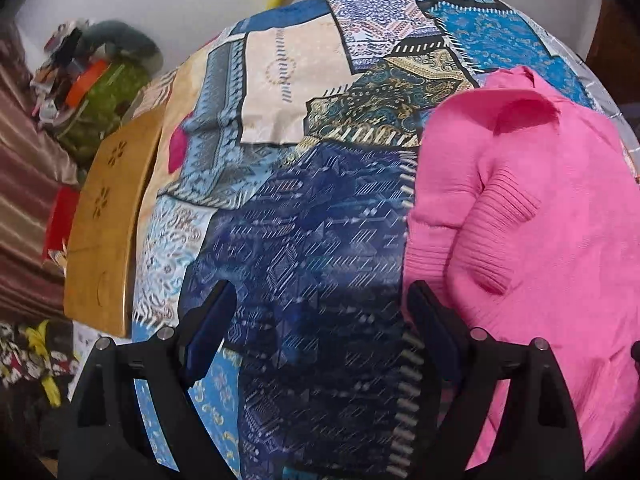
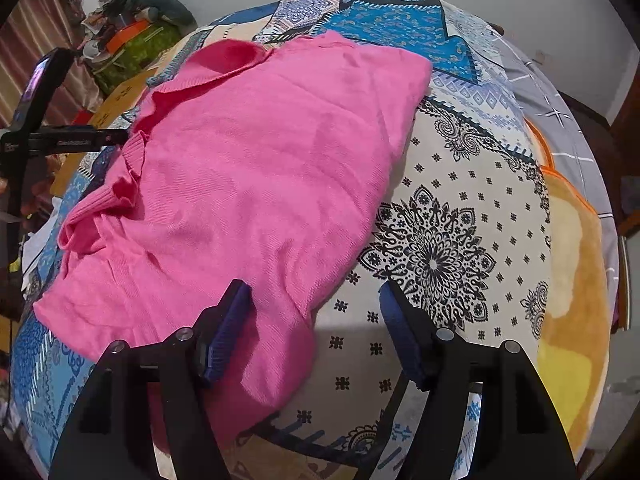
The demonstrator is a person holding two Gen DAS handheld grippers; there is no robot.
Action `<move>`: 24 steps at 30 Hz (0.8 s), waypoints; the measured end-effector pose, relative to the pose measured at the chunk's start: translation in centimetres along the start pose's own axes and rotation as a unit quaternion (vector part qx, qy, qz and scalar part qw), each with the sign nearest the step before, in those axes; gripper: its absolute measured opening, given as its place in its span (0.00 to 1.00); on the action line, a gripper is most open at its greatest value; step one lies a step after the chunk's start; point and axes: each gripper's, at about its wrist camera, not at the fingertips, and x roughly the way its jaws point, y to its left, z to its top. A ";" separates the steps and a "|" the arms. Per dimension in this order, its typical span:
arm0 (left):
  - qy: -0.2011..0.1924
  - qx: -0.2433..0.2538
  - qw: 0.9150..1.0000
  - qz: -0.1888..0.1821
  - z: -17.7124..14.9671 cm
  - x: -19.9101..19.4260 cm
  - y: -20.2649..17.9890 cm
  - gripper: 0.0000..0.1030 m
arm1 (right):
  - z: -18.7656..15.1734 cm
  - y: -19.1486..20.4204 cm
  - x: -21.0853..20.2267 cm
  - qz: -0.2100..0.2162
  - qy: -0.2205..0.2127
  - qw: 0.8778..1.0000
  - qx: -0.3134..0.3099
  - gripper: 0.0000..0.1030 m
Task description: Fold small clothes
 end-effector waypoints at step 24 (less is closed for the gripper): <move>-0.006 0.090 0.993 -0.074 -4.4 -3.6 -9.2 0.86 | -1.8 2.1 -1.8 -0.012 0.009 1.000 -0.011 0.63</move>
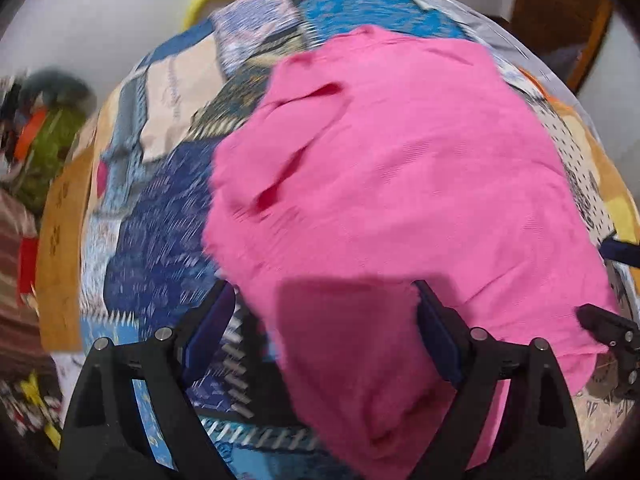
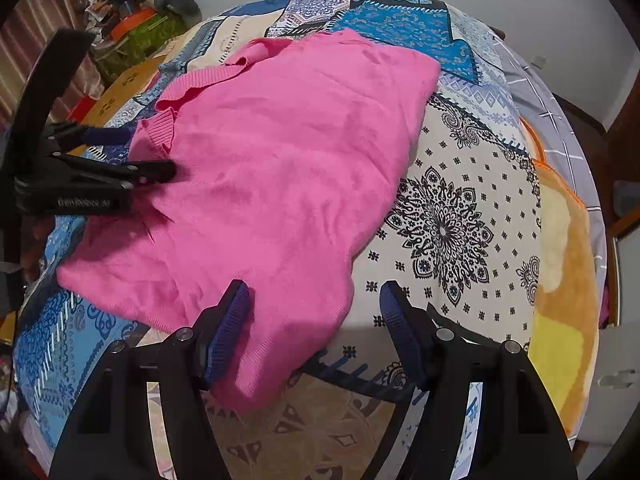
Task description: Fold small clothes
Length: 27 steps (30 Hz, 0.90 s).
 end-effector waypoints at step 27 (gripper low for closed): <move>-0.026 -0.046 0.998 0.027 2.0 -1.8 6.6 0.87 | 2.4 -1.1 -0.3 -0.012 -0.040 0.999 -0.008 0.65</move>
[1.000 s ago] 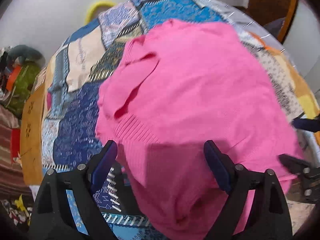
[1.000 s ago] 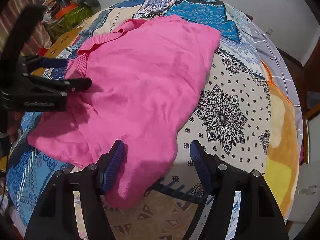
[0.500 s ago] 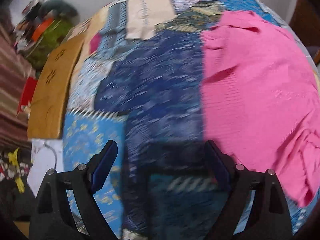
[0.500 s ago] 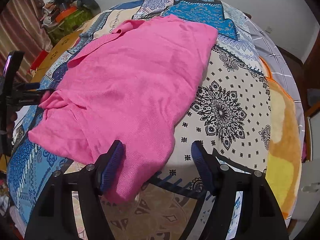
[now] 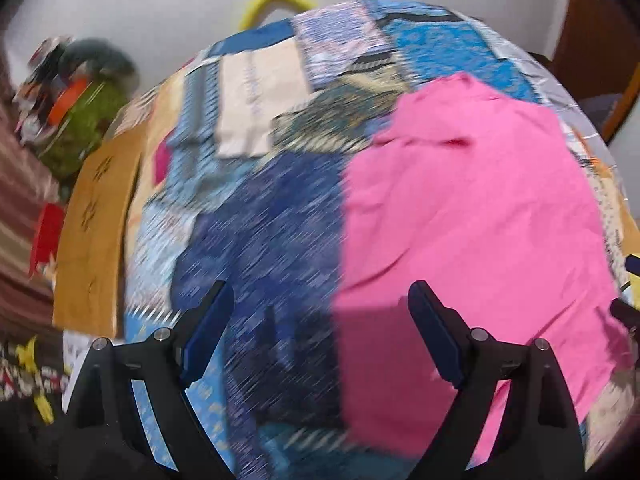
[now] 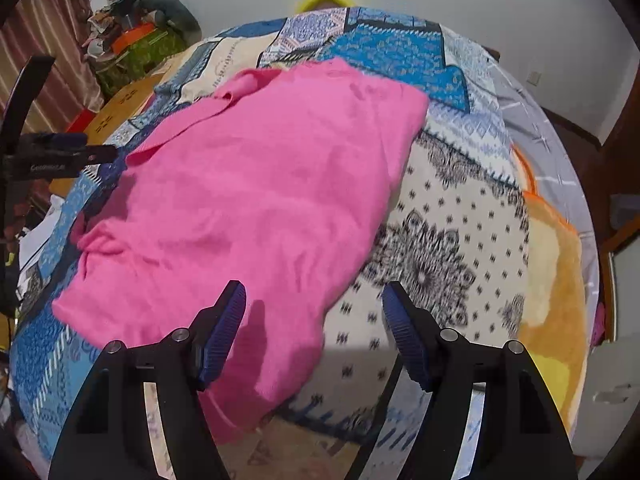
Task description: Fold small clothes
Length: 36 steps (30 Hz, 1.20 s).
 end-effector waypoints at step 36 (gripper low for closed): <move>0.038 -0.063 0.991 0.109 7.4 9.0 6.9 0.92 | -0.8 -2.1 1.6 0.011 0.023 1.000 0.006 0.69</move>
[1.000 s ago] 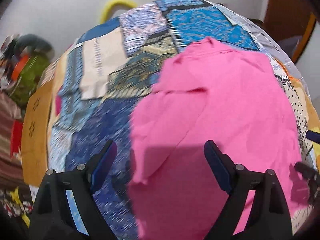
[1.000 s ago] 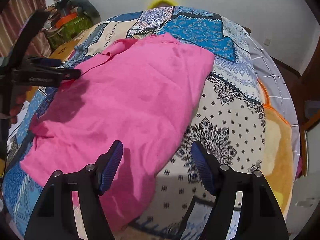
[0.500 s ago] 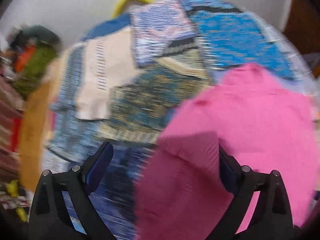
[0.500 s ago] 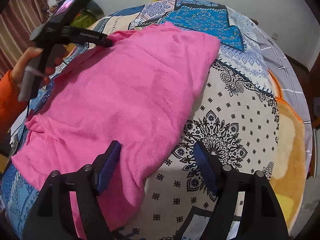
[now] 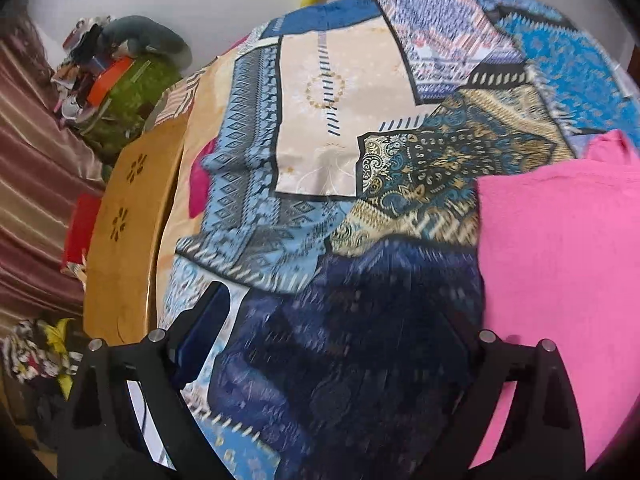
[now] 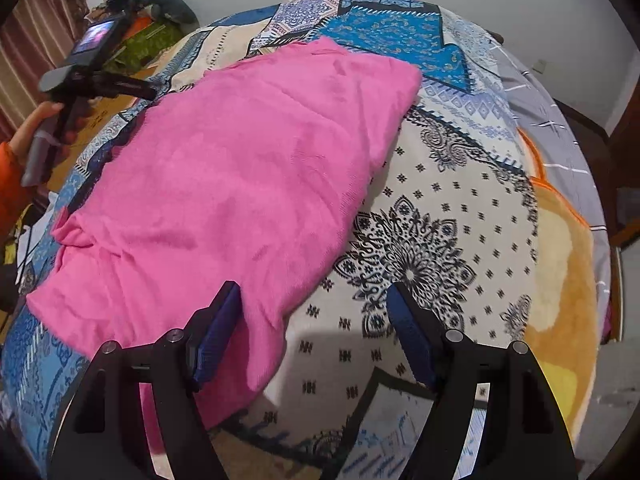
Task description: Fold small clothes
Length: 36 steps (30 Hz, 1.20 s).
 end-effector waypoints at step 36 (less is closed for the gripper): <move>-0.043 0.143 0.982 -0.119 -20.5 -11.5 -2.8 0.92 | -4.0 6.7 -3.0 -0.010 0.044 0.998 -0.050 0.71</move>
